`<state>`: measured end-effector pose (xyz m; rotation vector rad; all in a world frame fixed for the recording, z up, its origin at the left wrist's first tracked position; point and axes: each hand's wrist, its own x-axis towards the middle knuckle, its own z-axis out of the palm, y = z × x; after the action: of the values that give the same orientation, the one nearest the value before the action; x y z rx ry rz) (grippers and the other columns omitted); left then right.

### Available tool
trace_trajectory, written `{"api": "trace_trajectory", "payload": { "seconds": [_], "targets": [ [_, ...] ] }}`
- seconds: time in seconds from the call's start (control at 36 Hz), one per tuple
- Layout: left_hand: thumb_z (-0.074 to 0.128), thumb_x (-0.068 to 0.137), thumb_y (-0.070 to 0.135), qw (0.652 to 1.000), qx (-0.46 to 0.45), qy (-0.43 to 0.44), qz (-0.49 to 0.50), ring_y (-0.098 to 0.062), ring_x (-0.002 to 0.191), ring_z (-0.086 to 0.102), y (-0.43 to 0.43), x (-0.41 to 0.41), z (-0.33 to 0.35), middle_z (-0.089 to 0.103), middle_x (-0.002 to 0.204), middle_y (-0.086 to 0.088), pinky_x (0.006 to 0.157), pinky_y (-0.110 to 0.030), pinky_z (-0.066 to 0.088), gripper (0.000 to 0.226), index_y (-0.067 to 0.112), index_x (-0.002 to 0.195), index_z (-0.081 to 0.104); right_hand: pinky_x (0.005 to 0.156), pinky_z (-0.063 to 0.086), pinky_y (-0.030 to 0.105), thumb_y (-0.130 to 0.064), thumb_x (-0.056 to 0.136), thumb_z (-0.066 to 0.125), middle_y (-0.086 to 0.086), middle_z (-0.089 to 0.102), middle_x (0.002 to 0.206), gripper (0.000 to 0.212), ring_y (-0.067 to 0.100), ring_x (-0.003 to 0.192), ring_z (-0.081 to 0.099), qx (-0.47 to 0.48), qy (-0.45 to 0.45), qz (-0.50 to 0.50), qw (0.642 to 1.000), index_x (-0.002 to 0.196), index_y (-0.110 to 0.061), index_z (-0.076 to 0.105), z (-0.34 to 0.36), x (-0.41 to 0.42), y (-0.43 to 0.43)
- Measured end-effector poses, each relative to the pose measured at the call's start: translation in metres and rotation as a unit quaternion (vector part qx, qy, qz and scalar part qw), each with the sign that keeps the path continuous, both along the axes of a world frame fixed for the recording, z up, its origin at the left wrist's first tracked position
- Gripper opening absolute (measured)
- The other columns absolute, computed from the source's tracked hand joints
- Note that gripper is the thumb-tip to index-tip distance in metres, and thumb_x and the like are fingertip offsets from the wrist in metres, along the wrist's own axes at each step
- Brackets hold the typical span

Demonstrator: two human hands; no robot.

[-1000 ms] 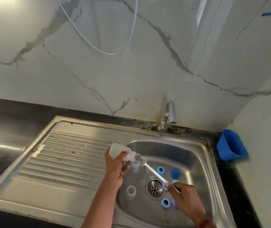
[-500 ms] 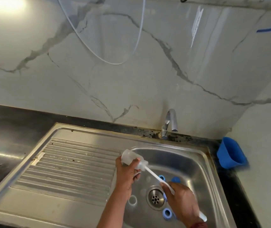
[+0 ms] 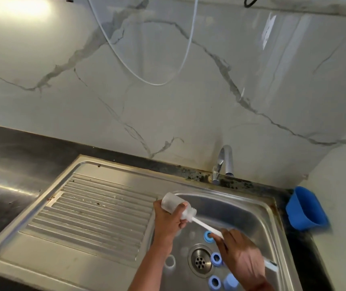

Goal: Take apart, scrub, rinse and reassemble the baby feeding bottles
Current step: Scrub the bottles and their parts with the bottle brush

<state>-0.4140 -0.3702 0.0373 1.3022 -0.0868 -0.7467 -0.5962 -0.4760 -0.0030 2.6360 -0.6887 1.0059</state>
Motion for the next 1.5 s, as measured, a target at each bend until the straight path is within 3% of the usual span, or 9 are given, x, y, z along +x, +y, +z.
{"api": "trace_trajectory", "payload": {
  "seconds": [0.11, 0.36, 0.5, 0.64, 0.83, 1.08, 1.22, 1.36, 1.5],
  "targets": [
    [0.076, 0.083, 0.016, 0.999, -0.024, 0.029, -0.006, -0.030, 0.092, 0.067, -0.001, -0.005, 0.000, 0.057, 0.112, -0.013, 0.073, -0.043, 0.060, 0.047, 0.025, 0.112, 0.041, 0.040, 0.043, 0.034, -0.040, 0.092, 0.058, 0.001, 0.050, 0.059, 0.036, 0.020, 0.048, 0.051, 0.022, -0.027, -0.002, 0.999, 0.069, -0.014, 0.068, 0.002, -0.002, -0.001],
    [0.081, 0.079, 0.008, 0.994, -0.072, 0.011, 0.078, -0.025, 0.097, 0.065, -0.024, -0.009, 0.010, 0.057, 0.110, -0.009, 0.061, -0.032, 0.060, 0.053, 0.021, 0.110, 0.041, 0.035, 0.035, 0.029, -0.042, 0.092, 0.050, 0.000, 0.049, 0.054, 0.041, 0.020, 0.039, 0.046, 0.122, -0.066, -0.065, 0.988, 0.064, -0.014, 0.062, 0.006, 0.017, 0.014],
    [0.088, 0.071, 0.032, 0.988, 0.039, -0.133, 0.061, -0.020, 0.096, 0.066, -0.020, -0.005, -0.007, 0.058, 0.110, -0.001, 0.071, -0.041, 0.063, 0.066, 0.036, 0.114, 0.038, 0.037, 0.036, 0.030, -0.058, 0.095, 0.037, -0.006, 0.050, 0.052, 0.055, 0.018, 0.041, 0.049, 0.257, 0.006, -0.078, 0.963, 0.061, -0.021, 0.060, 0.000, 0.018, 0.014],
    [0.087, 0.062, 0.046, 0.986, 0.046, -0.162, 0.013, -0.023, 0.095, 0.068, -0.009, 0.006, -0.018, 0.065, 0.109, -0.007, 0.074, -0.043, 0.062, 0.070, 0.038, 0.112, 0.038, 0.053, 0.045, 0.036, -0.067, 0.094, 0.033, -0.006, 0.046, 0.051, 0.057, 0.018, 0.051, 0.050, 0.345, 0.099, -0.089, 0.929, 0.058, -0.023, 0.045, 0.001, 0.019, 0.010],
    [0.088, 0.064, 0.043, 0.979, 0.011, -0.192, -0.073, -0.028, 0.090, 0.073, 0.002, 0.030, -0.012, 0.068, 0.107, -0.008, 0.073, -0.053, 0.061, 0.067, 0.037, 0.115, 0.045, 0.053, 0.039, 0.031, -0.084, 0.079, 0.002, -0.007, 0.039, 0.052, 0.073, 0.014, 0.052, 0.043, 0.319, 0.123, -0.028, 0.939, 0.059, -0.025, 0.039, 0.012, 0.016, 0.002],
    [0.086, 0.062, 0.036, 0.978, -0.054, -0.151, -0.136, -0.031, 0.099, 0.067, 0.009, 0.037, -0.002, 0.062, 0.106, -0.009, 0.075, -0.053, 0.060, 0.055, 0.035, 0.105, 0.051, 0.042, 0.029, 0.019, -0.054, 0.096, 0.051, -0.010, 0.043, 0.047, 0.050, 0.004, 0.044, 0.032, 0.244, -0.002, 0.074, 0.967, 0.056, -0.023, 0.049, 0.018, 0.005, 0.005],
    [0.084, 0.066, 0.035, 0.983, -0.089, -0.116, -0.114, -0.027, 0.098, 0.068, 0.007, 0.028, -0.002, 0.061, 0.108, -0.008, 0.075, -0.047, 0.059, 0.061, 0.023, 0.113, 0.046, 0.043, 0.025, 0.012, -0.061, 0.090, 0.052, -0.006, 0.039, 0.045, 0.059, 0.007, 0.039, 0.035, 0.349, -0.067, 0.037, 0.934, 0.054, -0.015, 0.051, 0.010, 0.007, 0.018],
    [0.086, 0.063, 0.038, 0.989, -0.097, -0.093, -0.059, -0.026, 0.098, 0.069, 0.003, 0.017, 0.001, 0.060, 0.110, -0.012, 0.073, -0.040, 0.059, 0.068, 0.021, 0.113, 0.044, 0.044, 0.036, 0.030, -0.075, 0.080, 0.048, 0.003, 0.047, 0.044, 0.072, 0.006, 0.039, 0.034, 0.451, -0.116, -0.030, 0.885, 0.052, -0.009, 0.059, -0.001, 0.016, 0.035],
    [0.088, 0.060, 0.038, 0.985, -0.072, -0.144, -0.055, -0.025, 0.093, 0.071, 0.003, 0.021, 0.000, 0.069, 0.098, -0.003, 0.074, -0.045, 0.061, 0.068, 0.025, 0.111, 0.045, 0.044, 0.037, 0.030, -0.058, 0.087, 0.060, 0.004, 0.050, 0.042, 0.062, 0.012, 0.038, 0.039, 0.465, -0.127, -0.055, 0.874, 0.047, -0.011, 0.054, -0.003, 0.019, 0.040]
  ]
}}
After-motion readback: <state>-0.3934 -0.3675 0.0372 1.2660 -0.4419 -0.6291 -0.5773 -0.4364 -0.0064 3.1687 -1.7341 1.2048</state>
